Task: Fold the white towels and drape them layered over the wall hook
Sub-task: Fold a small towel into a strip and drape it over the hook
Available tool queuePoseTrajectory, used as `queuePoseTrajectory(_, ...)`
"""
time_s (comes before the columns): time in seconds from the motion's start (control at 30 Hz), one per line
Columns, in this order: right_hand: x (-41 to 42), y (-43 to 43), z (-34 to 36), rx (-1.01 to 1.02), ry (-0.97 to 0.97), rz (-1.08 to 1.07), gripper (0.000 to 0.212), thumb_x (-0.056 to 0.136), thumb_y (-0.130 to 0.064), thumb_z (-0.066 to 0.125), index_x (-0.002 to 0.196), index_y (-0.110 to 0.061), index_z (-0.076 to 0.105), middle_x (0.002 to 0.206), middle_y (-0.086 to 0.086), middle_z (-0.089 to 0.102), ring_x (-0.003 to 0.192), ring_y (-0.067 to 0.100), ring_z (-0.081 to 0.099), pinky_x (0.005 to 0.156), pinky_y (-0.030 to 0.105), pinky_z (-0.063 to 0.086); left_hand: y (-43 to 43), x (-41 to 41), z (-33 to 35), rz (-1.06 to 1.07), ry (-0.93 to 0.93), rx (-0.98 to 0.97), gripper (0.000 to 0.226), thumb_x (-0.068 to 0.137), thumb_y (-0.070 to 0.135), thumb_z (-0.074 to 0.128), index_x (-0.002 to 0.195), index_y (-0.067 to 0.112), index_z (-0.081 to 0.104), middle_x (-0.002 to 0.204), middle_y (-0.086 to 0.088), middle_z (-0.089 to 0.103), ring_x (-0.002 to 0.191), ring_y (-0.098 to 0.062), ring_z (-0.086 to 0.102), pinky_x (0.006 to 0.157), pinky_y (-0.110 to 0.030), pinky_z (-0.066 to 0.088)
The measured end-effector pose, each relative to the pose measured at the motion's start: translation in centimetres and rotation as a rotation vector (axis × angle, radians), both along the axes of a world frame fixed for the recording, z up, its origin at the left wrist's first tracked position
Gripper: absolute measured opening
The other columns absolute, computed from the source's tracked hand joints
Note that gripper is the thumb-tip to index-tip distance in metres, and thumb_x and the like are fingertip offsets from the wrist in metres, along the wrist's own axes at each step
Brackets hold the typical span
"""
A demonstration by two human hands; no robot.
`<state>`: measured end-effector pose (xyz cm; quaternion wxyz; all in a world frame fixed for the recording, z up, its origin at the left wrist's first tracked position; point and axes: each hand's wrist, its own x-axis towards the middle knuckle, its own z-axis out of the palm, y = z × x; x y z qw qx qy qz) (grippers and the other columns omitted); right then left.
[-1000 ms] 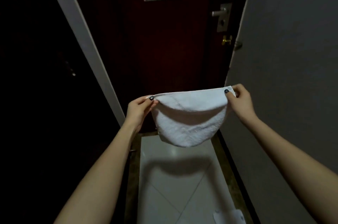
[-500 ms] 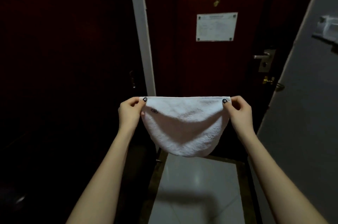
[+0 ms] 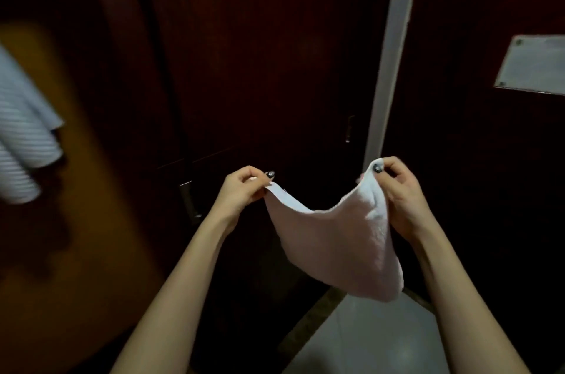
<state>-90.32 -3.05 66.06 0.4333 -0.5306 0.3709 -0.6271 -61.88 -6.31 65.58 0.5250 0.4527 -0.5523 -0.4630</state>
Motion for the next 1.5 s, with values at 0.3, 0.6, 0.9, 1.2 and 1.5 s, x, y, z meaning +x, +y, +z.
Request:
queuePoseTrajectory(0.3,16.6,2.7,-1.3,0.110,0.098,0.498,0.010,0.080,-0.027,0.070,0.081,-0.017,0.071,0.074,0.013,0.062,0.066,0.019,0.060,0.061,0.025,0.050,9.1,8.5,0.5,0.012,0.002,-0.033,0.026,0.090,0.006,0.066,0.114,0.016,0.066,0.089,0.000,0.072,0.082,-0.012,0.069,0.070,-0.020,0.053)
queuePoseTrajectory(0.6,29.0,7.9,-1.7,0.070,0.144,0.682,0.019,0.082,-0.030,0.070,0.085,-0.011,0.071,0.115,-0.004,0.070,0.107,0.014,0.066,0.091,0.033,0.052,17.1,19.0,0.7,0.002,-0.068,-0.036,0.018,0.086,0.024,0.070,0.105,0.024,0.070,0.095,0.000,0.073,0.090,-0.010,0.069,0.072,-0.015,0.050)
queuePoseTrajectory(0.9,36.9,13.0,-3.3,0.027,0.187,0.609,0.016,0.088,-0.021,0.070,0.078,-0.010,0.067,0.085,0.012,0.068,0.079,0.018,0.065,0.072,0.028,0.053,24.2,26.1,-0.9,0.195,-0.091,-0.049,0.019,0.084,0.034,0.067,0.098,0.023,0.060,0.091,0.002,0.071,0.086,-0.010,0.067,0.071,-0.019,0.052)
queuePoseTrajectory(1.2,39.0,16.0,-6.1,-0.006,0.121,0.384,0.019,0.092,-0.014,0.066,0.074,-0.008,0.062,0.065,-0.009,0.057,0.066,0.003,0.053,0.062,0.014,0.044,29.1,27.5,-8.2,0.395,-0.169,0.025,0.021,0.081,0.010,0.076,0.088,0.028,0.068,0.097,0.007,0.070,0.096,-0.010,0.066,0.084,-0.022,0.052)
queuePoseTrajectory(1.5,38.5,15.6,-6.5,0.045,0.115,0.408,0.019,0.089,-0.013,0.069,0.071,-0.018,0.067,0.091,-0.004,0.073,0.093,0.008,0.068,0.080,0.023,0.055,27.2,26.9,-9.8,0.571,-0.172,0.008,0.011,0.083,0.002,0.072,0.084,0.011,0.066,0.083,0.000,0.065,0.076,-0.001,0.059,0.069,-0.011,0.047)
